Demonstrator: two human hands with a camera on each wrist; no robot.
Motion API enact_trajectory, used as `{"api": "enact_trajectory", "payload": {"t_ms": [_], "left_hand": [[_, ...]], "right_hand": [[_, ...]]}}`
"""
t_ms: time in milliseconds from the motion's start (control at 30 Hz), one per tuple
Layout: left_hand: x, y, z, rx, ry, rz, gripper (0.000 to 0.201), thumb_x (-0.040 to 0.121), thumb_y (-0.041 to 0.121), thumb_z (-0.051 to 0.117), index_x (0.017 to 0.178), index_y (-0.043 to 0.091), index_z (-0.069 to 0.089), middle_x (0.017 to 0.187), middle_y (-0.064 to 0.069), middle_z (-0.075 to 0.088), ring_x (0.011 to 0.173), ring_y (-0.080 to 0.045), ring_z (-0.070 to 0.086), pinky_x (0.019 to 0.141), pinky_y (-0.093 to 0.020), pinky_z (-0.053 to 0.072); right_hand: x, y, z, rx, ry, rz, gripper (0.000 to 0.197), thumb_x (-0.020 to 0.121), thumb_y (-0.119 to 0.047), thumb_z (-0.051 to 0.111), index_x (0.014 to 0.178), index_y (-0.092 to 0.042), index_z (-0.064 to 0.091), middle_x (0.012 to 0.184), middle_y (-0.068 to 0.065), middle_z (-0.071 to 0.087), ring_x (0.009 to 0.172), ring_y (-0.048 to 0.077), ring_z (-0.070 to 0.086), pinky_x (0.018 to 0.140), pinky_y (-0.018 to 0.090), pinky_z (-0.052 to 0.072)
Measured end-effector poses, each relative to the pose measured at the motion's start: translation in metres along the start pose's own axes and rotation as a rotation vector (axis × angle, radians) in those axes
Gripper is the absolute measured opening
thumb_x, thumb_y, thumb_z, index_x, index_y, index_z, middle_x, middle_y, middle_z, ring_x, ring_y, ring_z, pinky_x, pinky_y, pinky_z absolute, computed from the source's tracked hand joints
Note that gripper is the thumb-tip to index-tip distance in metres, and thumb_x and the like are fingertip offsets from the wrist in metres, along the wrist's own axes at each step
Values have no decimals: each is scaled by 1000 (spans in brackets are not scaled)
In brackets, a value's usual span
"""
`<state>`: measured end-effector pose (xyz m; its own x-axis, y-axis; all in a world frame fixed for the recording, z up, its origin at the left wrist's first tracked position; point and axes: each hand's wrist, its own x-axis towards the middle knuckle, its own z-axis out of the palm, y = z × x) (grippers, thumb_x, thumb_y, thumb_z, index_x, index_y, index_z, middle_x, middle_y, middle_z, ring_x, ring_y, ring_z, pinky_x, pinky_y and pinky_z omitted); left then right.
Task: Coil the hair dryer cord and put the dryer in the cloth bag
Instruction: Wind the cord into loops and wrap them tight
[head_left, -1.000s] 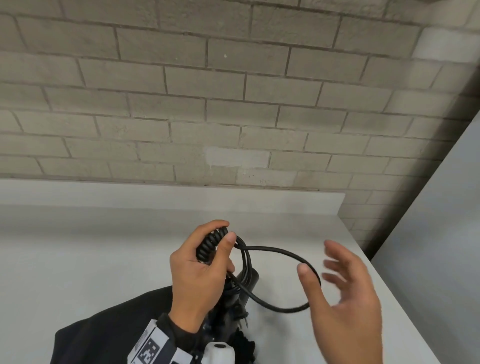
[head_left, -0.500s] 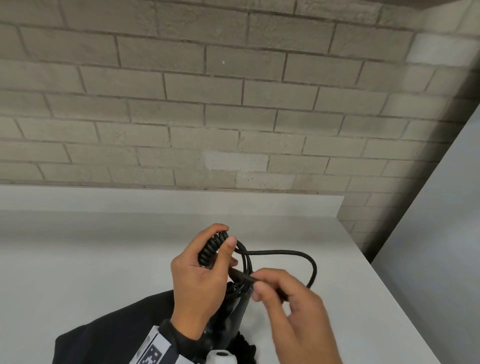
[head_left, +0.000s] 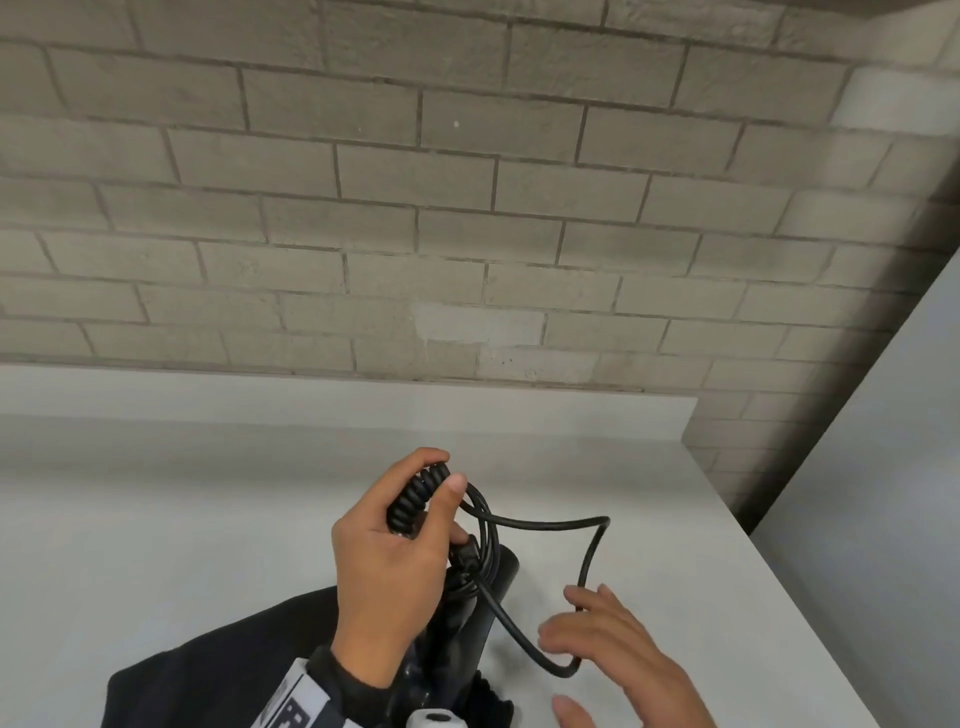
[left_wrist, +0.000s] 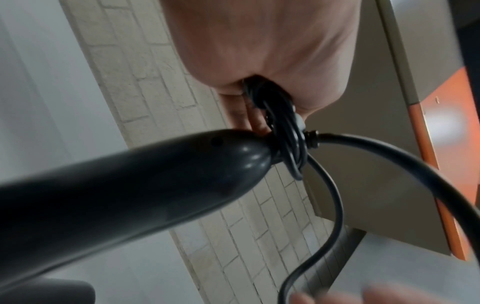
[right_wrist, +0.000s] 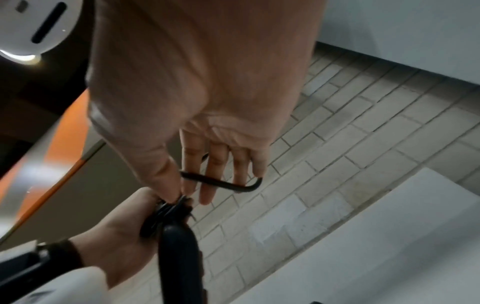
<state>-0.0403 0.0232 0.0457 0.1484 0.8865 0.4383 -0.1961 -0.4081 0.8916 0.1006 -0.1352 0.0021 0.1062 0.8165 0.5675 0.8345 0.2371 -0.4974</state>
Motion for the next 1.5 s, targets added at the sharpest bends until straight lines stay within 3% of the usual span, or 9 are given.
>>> {"api": "enact_trajectory", "payload": {"t_ms": [167, 333, 567, 667, 1000, 1100, 1233, 1367, 1500], "left_hand": [[-8, 6, 8, 81, -31, 56, 16, 77, 31, 73, 92, 37, 72, 63, 2, 67, 50, -14, 67, 56, -16, 53], [-3, 5, 2, 118, -9, 44, 15, 79, 32, 73, 94, 35, 72, 71, 4, 69, 61, -20, 70, 65, -33, 60], [6, 5, -8, 65, 33, -58, 20, 76, 27, 72, 95, 24, 74, 75, 1, 71, 61, -19, 71, 67, -28, 62], [2, 5, -5, 76, 30, -78, 21, 75, 28, 73, 95, 23, 74, 74, 1, 71, 61, -18, 72, 70, -36, 62], [-6, 11, 2, 88, 27, -120, 18, 73, 28, 75, 91, 29, 75, 75, 2, 71, 61, -18, 71, 58, -20, 57], [-8, 12, 2, 114, 32, -112, 17, 75, 29, 75, 91, 31, 74, 76, 3, 71, 62, -16, 71, 57, -20, 57], [-10, 14, -1, 125, 28, -90, 17, 74, 30, 74, 91, 31, 74, 75, 4, 71, 62, -17, 71, 61, -20, 57], [-12, 18, -6, 146, -57, -38, 16, 76, 30, 75, 93, 33, 73, 75, 2, 72, 65, -15, 72, 63, -14, 54], [-16, 20, -11, 137, -218, 23, 31, 70, 38, 82, 99, 39, 71, 85, 3, 74, 76, -16, 73, 72, -23, 59]], "right_hand": [[27, -51, 5, 172, 35, 254, 41, 69, -73, 62, 100, -46, 65, 89, -24, 69, 88, -2, 65, 80, 6, 46], [39, -52, -9, 315, 42, 225, 13, 85, -50, 56, 89, -44, 67, 60, -15, 64, 60, -1, 61, 64, 7, 46], [7, 38, -36, -224, -110, -110, 22, 101, -48, 35, 99, -49, 57, 99, -32, 59, 118, -4, 52, 107, 19, 32], [-6, 80, -23, -363, -157, -200, 26, 105, -42, 26, 99, -46, 51, 105, -30, 50, 134, -1, 33, 106, 23, 29], [27, -10, 14, -8, 469, 14, 24, 88, -57, 53, 93, -35, 62, 111, -25, 53, 97, -5, 51, 91, 8, 37], [31, -14, 34, 15, 271, 132, 39, 84, -66, 50, 117, -44, 52, 118, -23, 53, 108, -5, 52, 91, 8, 40], [38, -12, 34, 79, 237, 85, 11, 89, -35, 57, 97, -36, 64, 87, -18, 61, 73, -5, 55, 65, 9, 45], [64, -13, -1, 104, 228, -90, 18, 90, -23, 60, 92, -12, 73, 86, -6, 64, 76, 8, 58, 70, 14, 44], [98, -21, -28, 179, 194, -66, 13, 91, -25, 62, 94, -18, 73, 86, -15, 65, 78, 5, 59, 70, 9, 41]]}}
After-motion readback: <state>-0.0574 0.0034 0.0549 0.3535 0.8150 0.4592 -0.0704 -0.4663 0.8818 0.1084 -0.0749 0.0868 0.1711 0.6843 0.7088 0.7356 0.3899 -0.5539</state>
